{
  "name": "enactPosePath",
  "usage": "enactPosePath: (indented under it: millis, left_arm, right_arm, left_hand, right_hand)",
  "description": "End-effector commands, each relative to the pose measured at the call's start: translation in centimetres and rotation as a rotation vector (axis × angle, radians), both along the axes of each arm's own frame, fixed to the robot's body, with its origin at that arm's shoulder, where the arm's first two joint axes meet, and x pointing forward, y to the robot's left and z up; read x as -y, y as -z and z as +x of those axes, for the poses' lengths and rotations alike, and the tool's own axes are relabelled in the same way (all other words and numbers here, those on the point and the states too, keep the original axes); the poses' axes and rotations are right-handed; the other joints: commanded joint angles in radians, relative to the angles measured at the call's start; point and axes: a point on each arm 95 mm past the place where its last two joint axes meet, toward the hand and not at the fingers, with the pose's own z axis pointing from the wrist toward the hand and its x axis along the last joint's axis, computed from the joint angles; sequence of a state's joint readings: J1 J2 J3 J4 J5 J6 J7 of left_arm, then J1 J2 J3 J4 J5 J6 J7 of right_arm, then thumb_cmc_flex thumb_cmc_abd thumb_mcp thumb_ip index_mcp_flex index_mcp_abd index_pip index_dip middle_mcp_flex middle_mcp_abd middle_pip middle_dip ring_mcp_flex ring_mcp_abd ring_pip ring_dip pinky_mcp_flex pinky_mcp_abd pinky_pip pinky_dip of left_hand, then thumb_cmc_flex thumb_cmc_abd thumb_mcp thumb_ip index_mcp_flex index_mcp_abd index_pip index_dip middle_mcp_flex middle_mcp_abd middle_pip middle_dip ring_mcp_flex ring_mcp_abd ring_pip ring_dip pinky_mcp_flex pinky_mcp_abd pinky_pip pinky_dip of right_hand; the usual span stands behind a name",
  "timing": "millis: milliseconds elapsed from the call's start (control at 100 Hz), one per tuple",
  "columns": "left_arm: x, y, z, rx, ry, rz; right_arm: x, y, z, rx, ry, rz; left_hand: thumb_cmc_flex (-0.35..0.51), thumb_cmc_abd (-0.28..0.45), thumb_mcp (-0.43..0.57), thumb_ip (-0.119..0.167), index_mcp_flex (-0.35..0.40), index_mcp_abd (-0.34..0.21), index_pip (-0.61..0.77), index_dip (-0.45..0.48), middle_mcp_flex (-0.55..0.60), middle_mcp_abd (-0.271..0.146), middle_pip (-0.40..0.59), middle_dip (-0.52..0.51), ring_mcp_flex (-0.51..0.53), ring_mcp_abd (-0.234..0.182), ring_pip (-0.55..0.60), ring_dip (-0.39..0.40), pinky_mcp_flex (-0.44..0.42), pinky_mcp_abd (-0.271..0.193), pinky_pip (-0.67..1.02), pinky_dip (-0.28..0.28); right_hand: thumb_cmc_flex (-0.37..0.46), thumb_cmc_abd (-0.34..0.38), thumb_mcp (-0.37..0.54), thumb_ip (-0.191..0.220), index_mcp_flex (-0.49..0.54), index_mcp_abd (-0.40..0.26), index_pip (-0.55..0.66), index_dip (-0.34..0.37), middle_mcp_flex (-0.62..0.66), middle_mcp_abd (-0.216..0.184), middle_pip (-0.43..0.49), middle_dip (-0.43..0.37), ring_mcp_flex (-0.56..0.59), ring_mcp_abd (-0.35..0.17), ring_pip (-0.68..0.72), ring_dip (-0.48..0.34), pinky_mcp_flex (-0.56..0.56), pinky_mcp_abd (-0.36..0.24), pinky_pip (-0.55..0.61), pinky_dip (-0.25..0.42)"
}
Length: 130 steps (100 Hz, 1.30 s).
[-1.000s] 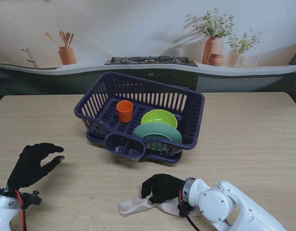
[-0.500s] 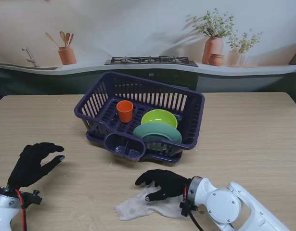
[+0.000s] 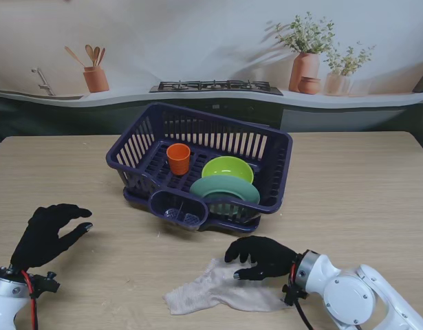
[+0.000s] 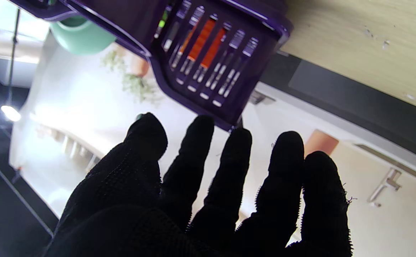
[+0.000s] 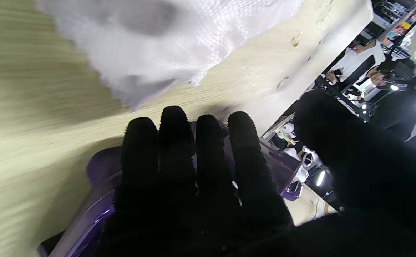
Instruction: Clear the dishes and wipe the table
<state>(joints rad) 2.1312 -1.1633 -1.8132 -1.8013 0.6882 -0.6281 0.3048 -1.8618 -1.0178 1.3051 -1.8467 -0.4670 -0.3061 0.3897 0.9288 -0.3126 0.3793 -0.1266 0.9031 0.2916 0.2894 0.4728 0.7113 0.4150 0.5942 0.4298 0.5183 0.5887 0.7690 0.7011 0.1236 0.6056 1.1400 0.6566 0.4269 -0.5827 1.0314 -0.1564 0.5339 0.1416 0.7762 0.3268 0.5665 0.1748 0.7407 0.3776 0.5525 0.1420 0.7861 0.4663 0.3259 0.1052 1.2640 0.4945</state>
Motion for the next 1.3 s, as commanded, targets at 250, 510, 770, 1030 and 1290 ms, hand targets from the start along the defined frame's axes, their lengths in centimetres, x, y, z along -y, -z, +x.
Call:
enactPosePath:
  millis: [250,510,770,1030,1290]
  left_arm:
    - [0.2,0.1,0.1,-0.011,0.012,0.005]
    - [0.2,0.1,0.0,-0.006,0.008,0.005]
    - [0.3,0.1,0.1,-0.008,0.009,0.006]
    - [0.4,0.1,0.3,-0.017,0.011,0.006]
    - [0.5,0.0,0.1,-0.012,0.016,0.003]
  right_arm:
    - [3.7,0.6,0.5,0.044,0.048,-0.087]
    - [6.9,0.7,1.7,0.102,0.129,-0.155]
    - [9.4,0.6,3.3,0.195,0.199,-0.202]
    - [11.0,0.7,5.0,0.269,0.263,-0.231]
    - [12.4,0.5,6.0,0.331,0.344,-0.216]
  left_hand:
    - [-0.004,0.045,0.019,0.034,0.033,0.002,-0.017,0.009,0.000,0.016,0.008,-0.007,0.013,0.019,0.007,0.007,-0.005,-0.004,0.032,0.017]
    - [-0.002,0.045,0.019,0.034,0.033,0.002,-0.017,0.009,-0.001,0.016,0.007,-0.007,0.013,0.020,0.007,0.007,-0.005,-0.004,0.032,0.017]
    - [-0.004,0.044,0.020,0.033,0.036,0.003,-0.016,0.010,0.006,0.016,0.009,-0.007,0.023,0.015,0.011,0.007,0.002,-0.009,0.035,0.017]
    - [-0.006,0.044,0.022,0.033,0.037,0.002,-0.016,0.009,0.006,0.015,0.007,-0.008,0.023,0.016,0.009,0.005,0.008,-0.013,0.034,0.017]
    - [-0.013,0.052,0.020,0.034,0.037,0.005,-0.018,0.007,0.008,0.019,0.006,-0.008,0.025,0.017,0.010,0.004,0.008,-0.013,0.034,0.017]
  right_hand:
    - [0.014,-0.029,0.023,0.018,0.042,-0.023,0.146,0.078,0.066,-0.003,0.138,0.052,0.057,0.021,0.172,0.076,0.052,-0.005,0.130,0.095]
    - [0.039,-0.050,0.031,0.019,0.055,-0.021,0.163,0.084,0.081,0.003,0.154,0.056,0.069,0.027,0.194,0.085,0.063,0.000,0.150,0.116]
    - [0.046,-0.054,0.031,0.020,0.061,-0.013,0.170,0.086,0.084,0.006,0.161,0.058,0.069,0.029,0.198,0.086,0.060,0.007,0.149,0.125]
    - [0.040,-0.045,0.009,0.019,0.054,0.003,0.063,0.027,0.062,0.002,0.056,0.015,0.051,0.016,0.049,0.018,0.021,0.032,0.028,0.072]
    - [0.035,-0.041,0.003,0.018,0.047,0.021,-0.043,-0.027,0.029,0.003,-0.039,-0.018,0.019,0.013,-0.075,-0.037,-0.017,0.034,-0.063,0.009]
